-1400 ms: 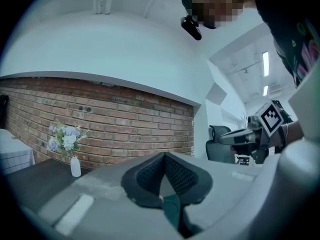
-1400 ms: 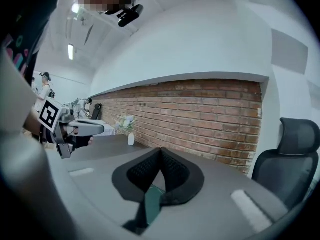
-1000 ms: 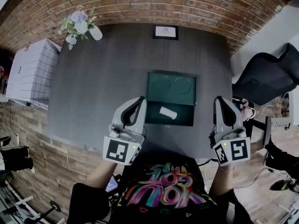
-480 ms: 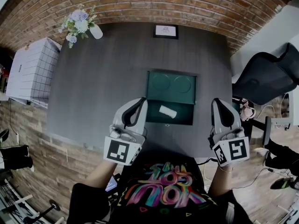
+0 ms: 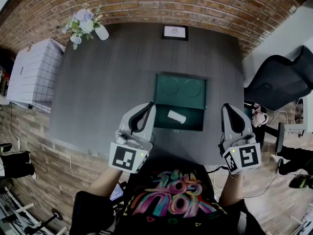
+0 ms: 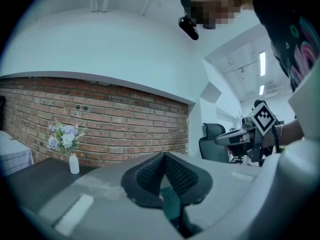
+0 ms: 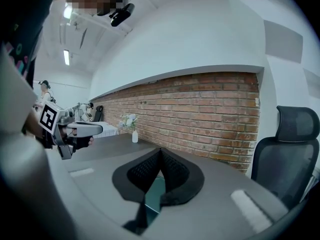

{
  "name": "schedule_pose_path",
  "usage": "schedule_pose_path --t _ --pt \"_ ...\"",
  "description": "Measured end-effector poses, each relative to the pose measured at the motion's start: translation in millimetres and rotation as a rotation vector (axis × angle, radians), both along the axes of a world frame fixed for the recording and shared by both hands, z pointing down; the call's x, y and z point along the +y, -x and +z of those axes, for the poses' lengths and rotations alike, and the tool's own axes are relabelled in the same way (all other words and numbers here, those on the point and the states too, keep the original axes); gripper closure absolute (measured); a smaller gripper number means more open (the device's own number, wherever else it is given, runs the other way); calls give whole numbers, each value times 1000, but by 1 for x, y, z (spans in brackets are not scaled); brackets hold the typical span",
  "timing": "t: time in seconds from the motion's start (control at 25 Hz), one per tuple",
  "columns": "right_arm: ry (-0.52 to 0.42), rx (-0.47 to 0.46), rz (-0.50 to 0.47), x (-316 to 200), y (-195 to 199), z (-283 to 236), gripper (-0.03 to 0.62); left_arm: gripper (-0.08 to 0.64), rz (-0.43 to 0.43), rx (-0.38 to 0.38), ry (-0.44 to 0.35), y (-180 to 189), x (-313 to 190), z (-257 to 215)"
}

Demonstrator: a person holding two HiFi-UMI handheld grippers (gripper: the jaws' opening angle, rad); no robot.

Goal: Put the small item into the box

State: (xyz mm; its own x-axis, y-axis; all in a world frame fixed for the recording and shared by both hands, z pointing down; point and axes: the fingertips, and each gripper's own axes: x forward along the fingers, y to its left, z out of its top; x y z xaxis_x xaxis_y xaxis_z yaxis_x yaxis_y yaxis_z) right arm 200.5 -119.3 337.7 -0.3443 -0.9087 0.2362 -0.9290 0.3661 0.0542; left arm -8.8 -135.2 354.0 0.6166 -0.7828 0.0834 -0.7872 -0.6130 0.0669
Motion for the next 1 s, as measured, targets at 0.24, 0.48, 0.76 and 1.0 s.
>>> schedule_pose_path --t 0.24,0.48,0.76,1.0 --pt "1 8 -11 0 2 -1 592 558 4 -1 6 0 0 2" --pt "4 6 -19 1 10 1 592 558 13 14 10 3 1 1" --pt "16 -4 -15 2 10 4 592 558 15 13 25 5 3 5" --pt "12 -4 -20 4 12 6 592 558 23 11 21 7 3 6"
